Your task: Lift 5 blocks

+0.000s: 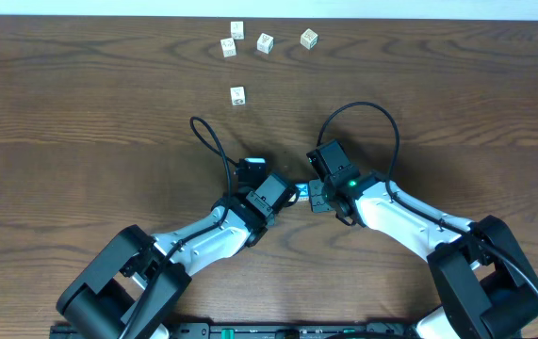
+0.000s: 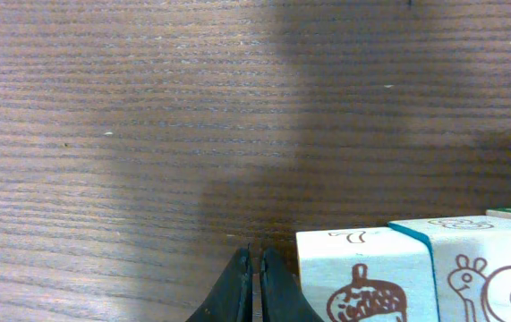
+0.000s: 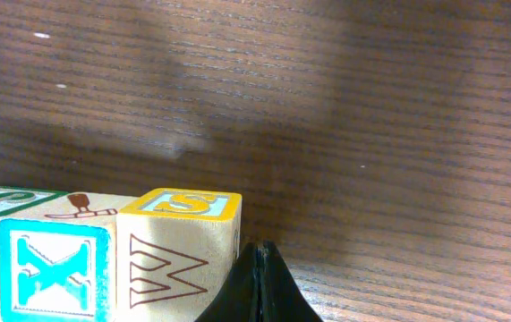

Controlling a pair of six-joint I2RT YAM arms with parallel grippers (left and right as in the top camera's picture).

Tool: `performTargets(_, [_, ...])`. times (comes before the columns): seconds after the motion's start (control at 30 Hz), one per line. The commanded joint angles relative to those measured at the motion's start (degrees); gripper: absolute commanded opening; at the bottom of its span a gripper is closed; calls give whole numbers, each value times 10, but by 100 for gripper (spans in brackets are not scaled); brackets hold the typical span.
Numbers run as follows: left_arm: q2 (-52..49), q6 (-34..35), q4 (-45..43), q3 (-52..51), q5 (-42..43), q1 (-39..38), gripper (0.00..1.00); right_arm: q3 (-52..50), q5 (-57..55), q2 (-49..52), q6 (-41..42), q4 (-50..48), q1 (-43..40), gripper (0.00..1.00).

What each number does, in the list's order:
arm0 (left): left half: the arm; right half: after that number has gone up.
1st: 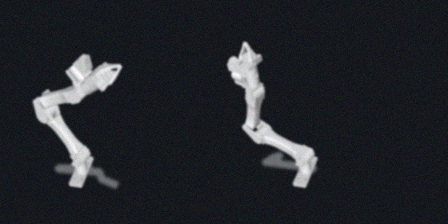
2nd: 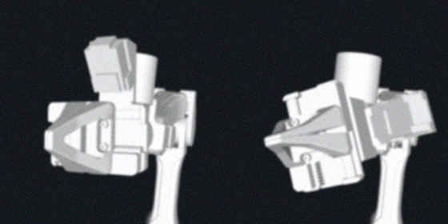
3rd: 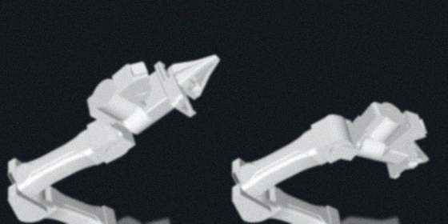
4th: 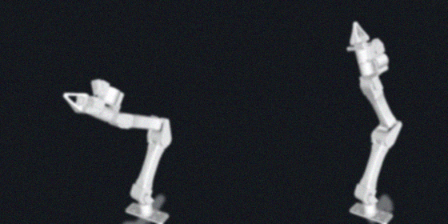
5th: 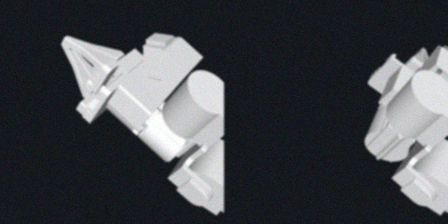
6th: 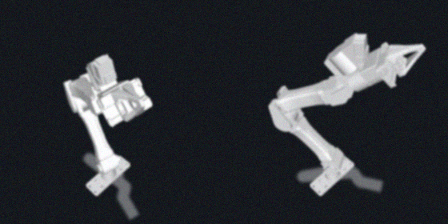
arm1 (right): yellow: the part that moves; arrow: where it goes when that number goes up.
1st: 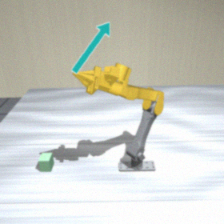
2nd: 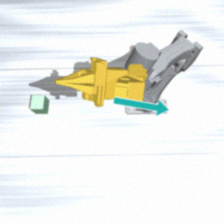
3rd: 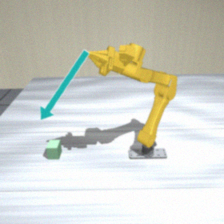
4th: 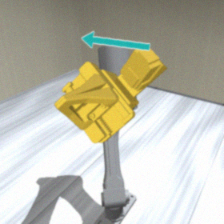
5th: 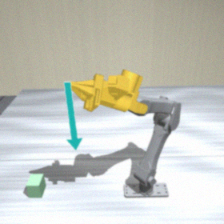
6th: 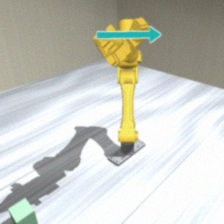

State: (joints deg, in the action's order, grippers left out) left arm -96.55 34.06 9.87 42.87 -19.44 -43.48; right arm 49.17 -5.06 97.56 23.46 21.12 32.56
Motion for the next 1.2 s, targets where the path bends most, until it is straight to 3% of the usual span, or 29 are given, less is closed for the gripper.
performTargets(0.0, [-5, -10, -10, 15, 48, -18, 7, 10, 109, 6, -4, -8, 33, 1])
performTargets(0.73, [9, 14, -11, 15, 50, -14, 7, 10, 109, 6, -8, -7, 33, 1])
performTargets(1.17, [40, -13, 9, 15, 49, 41, 7, 10, 109, 6, -8, -7, 33, 1])
